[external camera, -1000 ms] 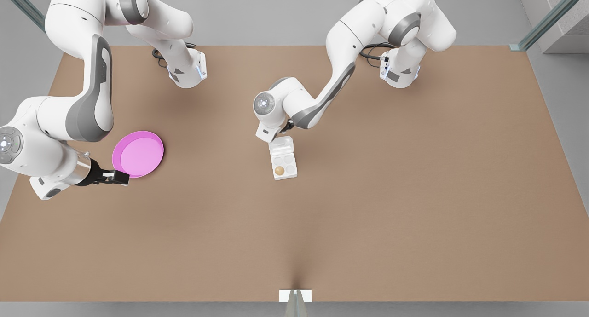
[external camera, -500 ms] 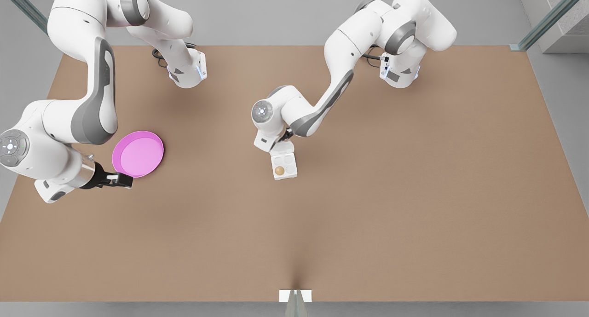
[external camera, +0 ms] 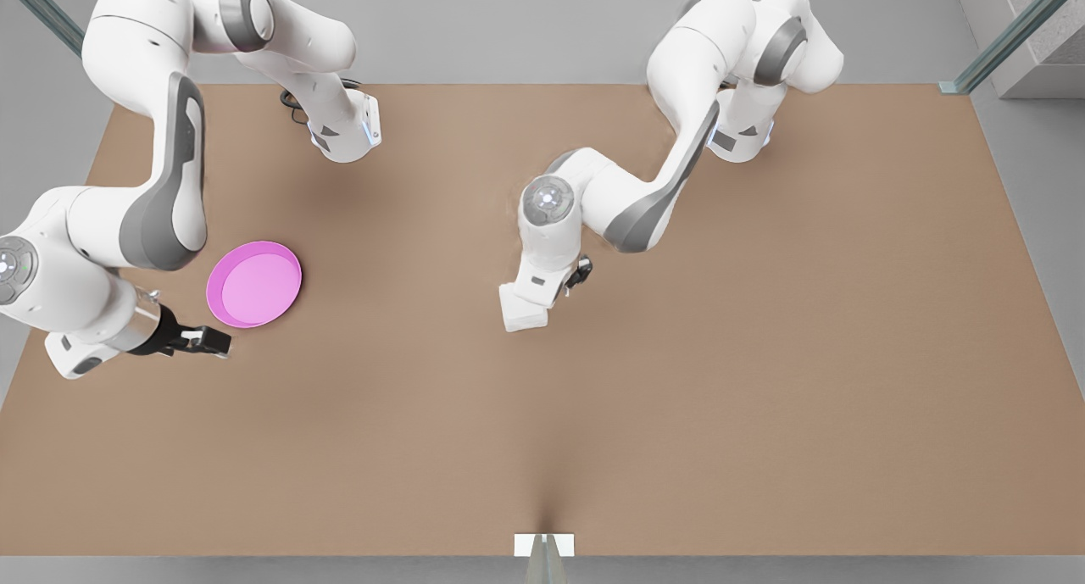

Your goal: Pack egg into the box and close the box lid

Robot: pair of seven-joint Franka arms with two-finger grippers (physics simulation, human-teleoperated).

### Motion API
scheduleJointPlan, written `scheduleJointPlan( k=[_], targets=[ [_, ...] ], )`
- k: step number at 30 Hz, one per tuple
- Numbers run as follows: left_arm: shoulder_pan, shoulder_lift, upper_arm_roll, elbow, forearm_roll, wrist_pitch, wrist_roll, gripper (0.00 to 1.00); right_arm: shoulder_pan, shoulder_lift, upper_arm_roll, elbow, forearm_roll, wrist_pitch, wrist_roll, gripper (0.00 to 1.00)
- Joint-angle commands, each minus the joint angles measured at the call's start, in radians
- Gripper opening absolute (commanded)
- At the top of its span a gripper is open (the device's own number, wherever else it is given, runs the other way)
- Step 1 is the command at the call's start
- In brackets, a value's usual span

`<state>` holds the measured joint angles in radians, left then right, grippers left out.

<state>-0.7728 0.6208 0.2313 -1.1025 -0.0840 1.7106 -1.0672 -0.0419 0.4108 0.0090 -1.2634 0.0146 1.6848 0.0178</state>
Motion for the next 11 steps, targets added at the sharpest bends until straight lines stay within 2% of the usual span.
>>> scheduleJointPlan(
  k=[1, 2, 4, 5, 7, 11],
  targets=[
    [0.167, -0.087, 0.048, 0.0, -0.063, -0.247, 0.828, 1.0, -0.006, -0.003, -0.001, 0.002, -0.004, 0.006, -0.006, 1.0],
    [0.304, -0.151, 0.015, -0.023, -0.057, -0.266, 0.903, 1.0, -0.006, -0.004, -0.015, 0.002, -0.004, 0.006, -0.007, 1.0],
    [0.562, -0.314, -0.286, -0.161, 0.128, -0.261, 0.922, 1.0, -0.006, -0.006, -0.023, 0.002, -0.004, 0.004, -0.007, 1.0],
    [0.586, -0.391, -0.297, -0.243, 0.139, -0.256, 0.918, 1.0, -0.006, -0.006, -0.023, 0.002, -0.002, 0.004, -0.007, 1.0],
    [0.593, -0.472, -0.297, -0.307, 0.182, -0.238, 0.914, 1.0, -0.007, -0.006, -0.023, 0.002, -0.004, 0.004, -0.007, 1.0],
    [0.593, -0.475, -0.297, -0.327, 0.182, -0.235, 0.923, 1.0, -0.006, -0.006, -0.023, 0.004, -0.002, 0.006, -0.004, 1.0]
  ],
)
